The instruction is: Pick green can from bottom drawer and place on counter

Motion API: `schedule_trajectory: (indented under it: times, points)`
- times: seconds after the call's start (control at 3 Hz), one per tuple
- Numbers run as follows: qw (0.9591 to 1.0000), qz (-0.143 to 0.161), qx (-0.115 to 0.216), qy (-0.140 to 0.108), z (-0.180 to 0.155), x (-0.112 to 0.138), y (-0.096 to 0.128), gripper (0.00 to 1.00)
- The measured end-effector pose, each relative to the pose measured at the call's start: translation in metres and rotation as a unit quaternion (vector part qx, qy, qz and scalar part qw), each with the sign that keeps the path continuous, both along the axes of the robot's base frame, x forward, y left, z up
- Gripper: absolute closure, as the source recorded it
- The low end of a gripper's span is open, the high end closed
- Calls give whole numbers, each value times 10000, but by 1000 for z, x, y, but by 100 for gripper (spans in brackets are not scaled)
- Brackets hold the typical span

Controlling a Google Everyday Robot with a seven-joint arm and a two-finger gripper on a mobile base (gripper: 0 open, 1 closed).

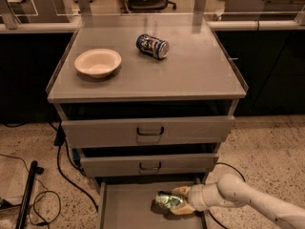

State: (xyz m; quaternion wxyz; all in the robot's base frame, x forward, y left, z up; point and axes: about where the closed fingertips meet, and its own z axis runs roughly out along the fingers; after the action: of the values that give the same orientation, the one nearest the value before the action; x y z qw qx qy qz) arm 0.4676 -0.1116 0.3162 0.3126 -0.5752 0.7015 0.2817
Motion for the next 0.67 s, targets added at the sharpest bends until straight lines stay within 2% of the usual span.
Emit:
schedule_trajectory:
  times: [0.33, 0.67]
  points:
    - [9998, 43, -197, -89, 43, 18, -12, 100]
    - [9983, -135, -476, -311, 97, 35, -37, 100]
